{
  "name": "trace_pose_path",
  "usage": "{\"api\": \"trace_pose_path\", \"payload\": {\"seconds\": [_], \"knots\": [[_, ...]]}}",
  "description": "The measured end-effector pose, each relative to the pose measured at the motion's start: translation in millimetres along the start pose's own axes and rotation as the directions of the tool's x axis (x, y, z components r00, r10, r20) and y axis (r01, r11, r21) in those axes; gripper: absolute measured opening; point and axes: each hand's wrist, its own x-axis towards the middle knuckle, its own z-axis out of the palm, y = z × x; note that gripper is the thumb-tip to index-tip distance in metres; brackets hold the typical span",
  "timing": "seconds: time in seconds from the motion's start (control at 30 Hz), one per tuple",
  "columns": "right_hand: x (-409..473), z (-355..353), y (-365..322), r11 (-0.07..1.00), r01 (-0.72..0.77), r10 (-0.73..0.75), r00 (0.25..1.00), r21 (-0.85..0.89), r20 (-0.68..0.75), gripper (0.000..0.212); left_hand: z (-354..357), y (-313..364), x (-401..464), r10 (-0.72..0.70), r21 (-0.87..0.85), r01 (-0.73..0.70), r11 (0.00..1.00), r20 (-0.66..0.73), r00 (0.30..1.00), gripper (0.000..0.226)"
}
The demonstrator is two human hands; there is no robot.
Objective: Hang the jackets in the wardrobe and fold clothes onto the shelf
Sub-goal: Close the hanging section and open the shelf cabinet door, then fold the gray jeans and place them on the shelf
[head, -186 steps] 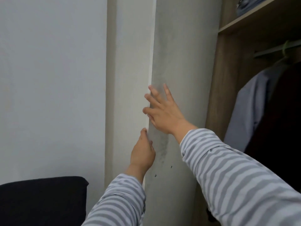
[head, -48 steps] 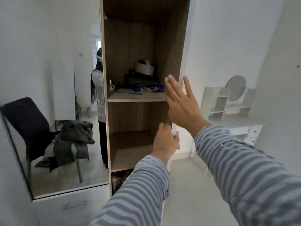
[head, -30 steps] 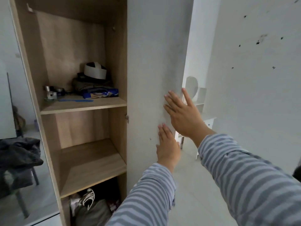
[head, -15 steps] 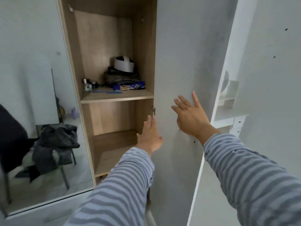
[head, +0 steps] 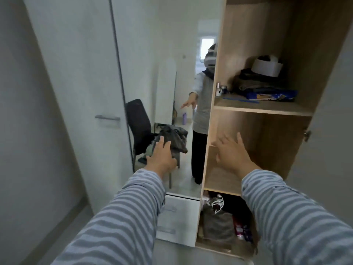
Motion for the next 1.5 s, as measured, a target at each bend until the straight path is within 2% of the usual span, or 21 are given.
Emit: {"api": "trace_pose_path", "payload": {"seconds": [0.2,0.37,0.5,0.6,0.7,0.87,0.97,1.07,1.27,1.4,1.5], "knots": [[70,30,-102,0.954,0.278,-0.281,0.960,0.117,0.009,0.050,-30,-95,-27,-0.272,-0.021,0.271,0.962,-0.110,0.956,0.071],[98,48,-199,0.829,0.522,-0.529,0.848,0.201,-0.021,0.049,-35,-172,-79,-0.526,-0.082,0.520,0.850,-0.190,0.829,0.071],[85,63,-278,0.673,0.698,-0.714,0.699,0.246,-0.029,0.051,-25,-216,-158,-0.743,-0.142,0.731,0.667,-0.203,0.638,0.069],[56,67,-334,0.521,0.814,-0.838,0.545,0.258,-0.031,0.050,-7,-228,-226,-0.876,-0.209,0.854,0.477,-0.186,0.444,0.067],[16,63,-384,0.384,0.873,-0.912,0.410,0.299,-0.027,0.052,15,-229,-296,-0.951,-0.279,0.912,0.300,-0.161,0.263,0.065],[-83,47,-450,0.062,0.937,-0.990,0.101,0.343,-0.096,0.051,58,-212,-424,-0.994,-0.384,0.923,0.004,-0.102,-0.038,0.064],[-143,36,-476,-0.102,0.934,-0.991,-0.064,0.343,-0.119,0.049,78,-198,-476,-0.985,-0.444,0.890,-0.105,-0.075,-0.154,0.066],[-194,24,-495,-0.217,0.922,-0.975,-0.186,0.321,-0.123,0.049,89,-191,-512,-0.974,-0.499,0.852,-0.160,-0.063,-0.219,0.065],[-273,17,-524,-0.364,0.893,-0.931,-0.346,0.265,-0.113,0.045,117,-193,-565,-0.948,-0.613,0.760,-0.217,-0.053,-0.313,0.060],[-322,39,-542,-0.448,0.851,-0.890,-0.453,0.273,-0.046,0.044,157,-189,-584,-0.928,-0.696,0.658,-0.288,0.033,-0.371,0.059],[-364,61,-563,-0.529,0.808,-0.839,-0.544,0.259,-0.017,0.043,197,-193,-598,-0.888,-0.754,0.547,-0.364,0.103,-0.448,0.059]]}}
